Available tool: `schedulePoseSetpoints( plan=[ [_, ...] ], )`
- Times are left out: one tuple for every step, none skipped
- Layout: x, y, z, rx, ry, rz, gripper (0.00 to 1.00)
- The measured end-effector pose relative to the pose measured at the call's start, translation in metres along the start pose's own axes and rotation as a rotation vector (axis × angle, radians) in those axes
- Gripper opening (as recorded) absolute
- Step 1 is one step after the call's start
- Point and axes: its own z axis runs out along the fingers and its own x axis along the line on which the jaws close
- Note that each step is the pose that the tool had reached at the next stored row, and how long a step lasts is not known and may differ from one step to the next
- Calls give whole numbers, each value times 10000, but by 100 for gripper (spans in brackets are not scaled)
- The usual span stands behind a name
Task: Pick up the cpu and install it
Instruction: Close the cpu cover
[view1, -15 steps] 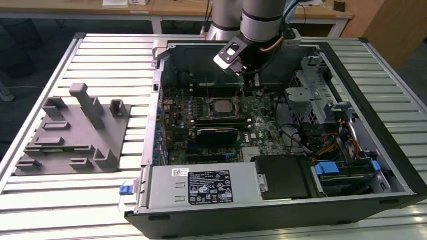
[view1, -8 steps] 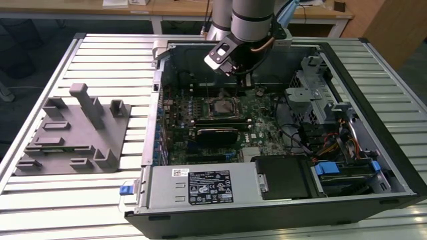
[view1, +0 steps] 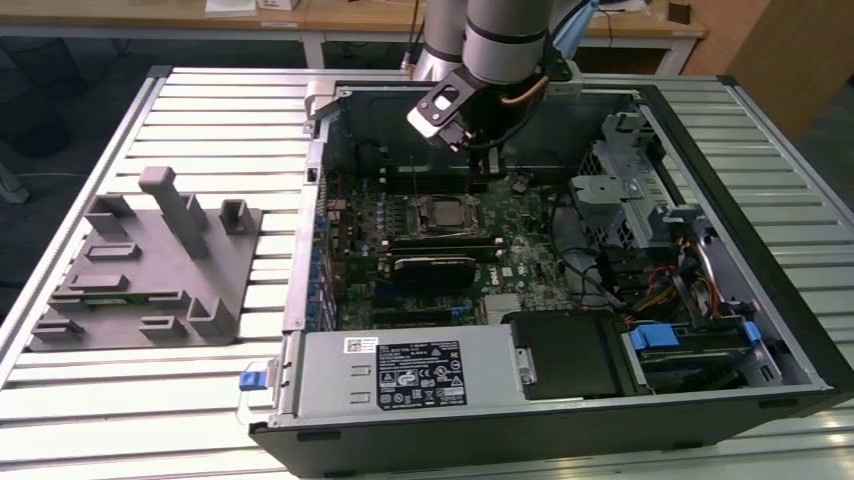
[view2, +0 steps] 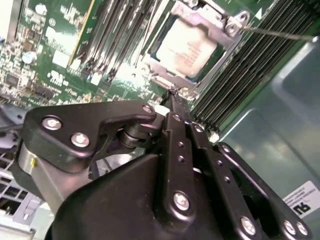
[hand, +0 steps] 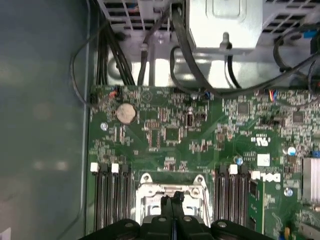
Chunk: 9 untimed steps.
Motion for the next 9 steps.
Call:
schedulePoseSetpoints(
  plan=[
    [0,0,0,0,-1,1,11],
    [0,0,0,1,-1,1,11],
    [0,0,0,2,-1,1,11],
    [0,0,1,1,-1,0,11],
    [0,0,6,-1,3,0,11],
    [0,-3,13,0,2,0,11],
    [-2,-9,20,-1,3,0,11],
    [-3,-20,28,-4,8,0,11],
    [-5,-33,36,-11,17,0,11]
  ],
)
